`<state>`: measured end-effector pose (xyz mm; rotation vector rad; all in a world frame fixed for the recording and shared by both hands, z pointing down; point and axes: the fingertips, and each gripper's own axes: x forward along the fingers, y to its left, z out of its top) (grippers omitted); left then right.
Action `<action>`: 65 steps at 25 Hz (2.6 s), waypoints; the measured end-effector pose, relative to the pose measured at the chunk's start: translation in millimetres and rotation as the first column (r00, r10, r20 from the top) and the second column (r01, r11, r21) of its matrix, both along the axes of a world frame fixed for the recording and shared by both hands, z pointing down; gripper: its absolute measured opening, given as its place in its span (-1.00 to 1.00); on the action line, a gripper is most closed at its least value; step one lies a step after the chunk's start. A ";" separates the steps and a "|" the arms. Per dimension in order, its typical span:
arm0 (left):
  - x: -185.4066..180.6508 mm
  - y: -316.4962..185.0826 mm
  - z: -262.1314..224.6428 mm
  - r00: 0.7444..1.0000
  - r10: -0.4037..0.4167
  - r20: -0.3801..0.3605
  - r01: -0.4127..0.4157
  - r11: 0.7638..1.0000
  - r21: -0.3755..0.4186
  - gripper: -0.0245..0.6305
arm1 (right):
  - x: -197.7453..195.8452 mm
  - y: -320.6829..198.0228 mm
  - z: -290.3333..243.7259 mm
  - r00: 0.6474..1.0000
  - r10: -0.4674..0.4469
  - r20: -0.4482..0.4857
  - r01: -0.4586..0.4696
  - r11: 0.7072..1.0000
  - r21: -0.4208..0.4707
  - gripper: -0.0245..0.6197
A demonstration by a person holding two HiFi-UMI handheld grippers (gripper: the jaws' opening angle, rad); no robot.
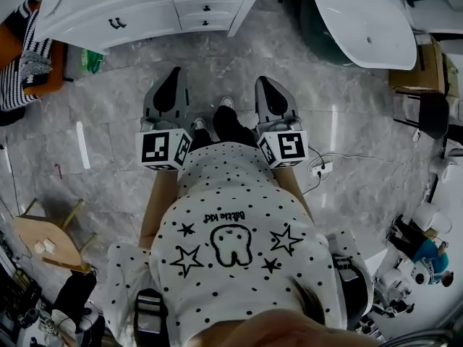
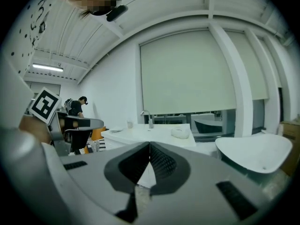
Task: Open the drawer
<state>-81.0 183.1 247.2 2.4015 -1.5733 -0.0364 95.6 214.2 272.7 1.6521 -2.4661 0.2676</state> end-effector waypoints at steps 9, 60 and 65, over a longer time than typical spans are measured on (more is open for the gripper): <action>45.5 -38.2 0.3 1.000 -0.009 -0.004 0.009 1.000 0.021 -0.91 | 46.3 -44.3 0.4 1.000 -0.024 -0.005 0.024 0.999 0.023 -0.88; 19.0 -230.5 4.0 0.999 0.045 -0.009 -0.045 0.999 -0.005 -0.91 | 20.7 -228.6 16.1 0.998 0.056 -0.027 -0.057 0.996 -0.063 -0.88; 20.8 -238.5 -0.9 1.000 -0.017 0.002 0.017 1.000 0.010 -0.91 | 38.1 -241.8 8.3 0.999 0.022 -0.035 -0.023 0.999 -0.041 -0.88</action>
